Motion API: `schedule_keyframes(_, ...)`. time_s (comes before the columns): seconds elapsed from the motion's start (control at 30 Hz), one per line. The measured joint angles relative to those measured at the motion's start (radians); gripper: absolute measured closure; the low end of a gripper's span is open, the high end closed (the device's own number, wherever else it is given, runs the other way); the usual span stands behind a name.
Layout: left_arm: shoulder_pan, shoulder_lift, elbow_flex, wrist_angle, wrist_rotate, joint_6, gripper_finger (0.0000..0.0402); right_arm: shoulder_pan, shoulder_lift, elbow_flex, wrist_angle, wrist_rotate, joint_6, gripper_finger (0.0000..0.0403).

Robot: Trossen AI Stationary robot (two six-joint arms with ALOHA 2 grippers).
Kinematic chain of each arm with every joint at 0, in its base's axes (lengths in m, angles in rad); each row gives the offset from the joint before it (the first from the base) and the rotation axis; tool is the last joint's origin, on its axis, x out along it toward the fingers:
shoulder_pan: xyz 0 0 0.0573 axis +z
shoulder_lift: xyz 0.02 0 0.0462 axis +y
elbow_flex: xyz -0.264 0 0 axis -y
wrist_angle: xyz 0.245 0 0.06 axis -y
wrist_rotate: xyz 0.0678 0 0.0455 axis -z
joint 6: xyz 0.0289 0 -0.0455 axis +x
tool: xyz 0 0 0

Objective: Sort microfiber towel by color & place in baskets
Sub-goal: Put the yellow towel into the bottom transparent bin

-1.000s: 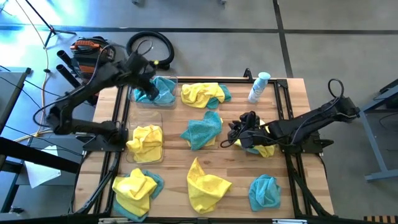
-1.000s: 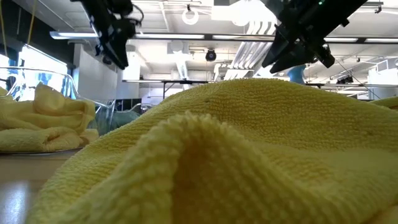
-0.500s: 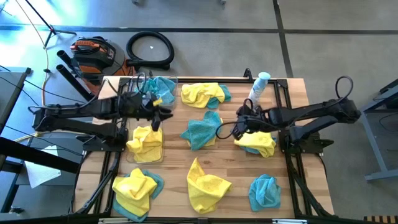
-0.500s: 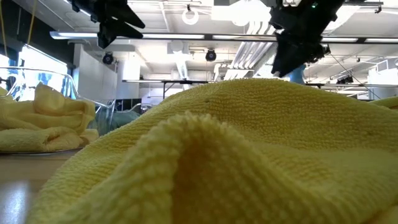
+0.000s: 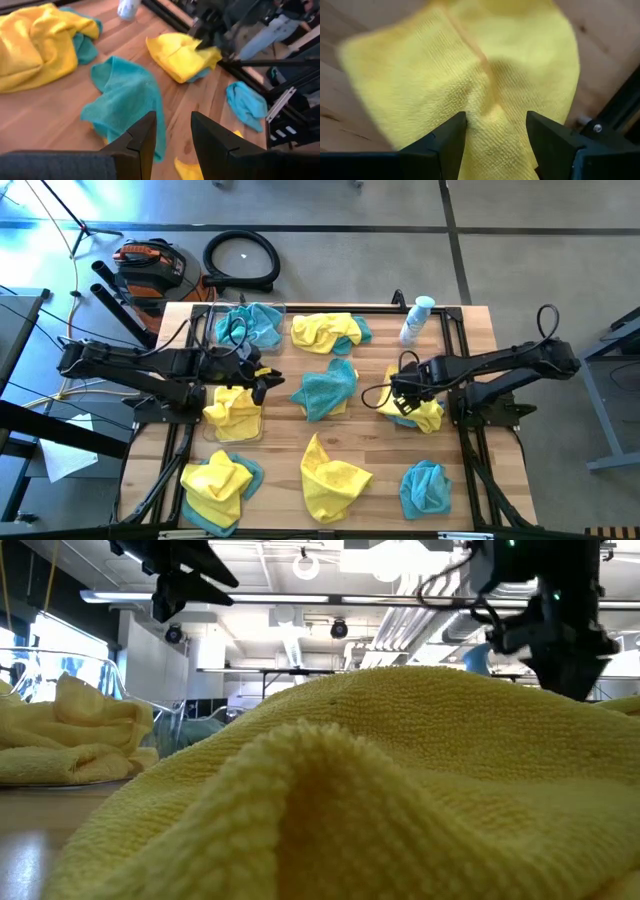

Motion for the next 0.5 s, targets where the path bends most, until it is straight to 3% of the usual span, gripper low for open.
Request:
schedule_keyframes(0.17,-0.01,0.001,0.0,0.036,-0.023,0.003,0.0291,0.0,0.0,-0.101,0.047,-0.031,0.001,0.0213)
schedule_keyframes(0.27,-0.01,0.001,0.0,0.048,-0.025,0.019,0.0291,0.0,0.0,-0.136,0.073,-0.055,-0.001,0.0265)
schedule_keyframes(0.4,-0.007,0.0,0.0,0.047,-0.024,0.02,0.0291,0.001,0.0,-0.123,0.066,-0.067,-0.026,0.0373)
schedule_keyframes(0.5,-0.007,0.001,0.0,0.044,-0.024,0.022,0.0291,0.001,-0.008,-0.075,0.035,-0.035,-0.032,0.0386)
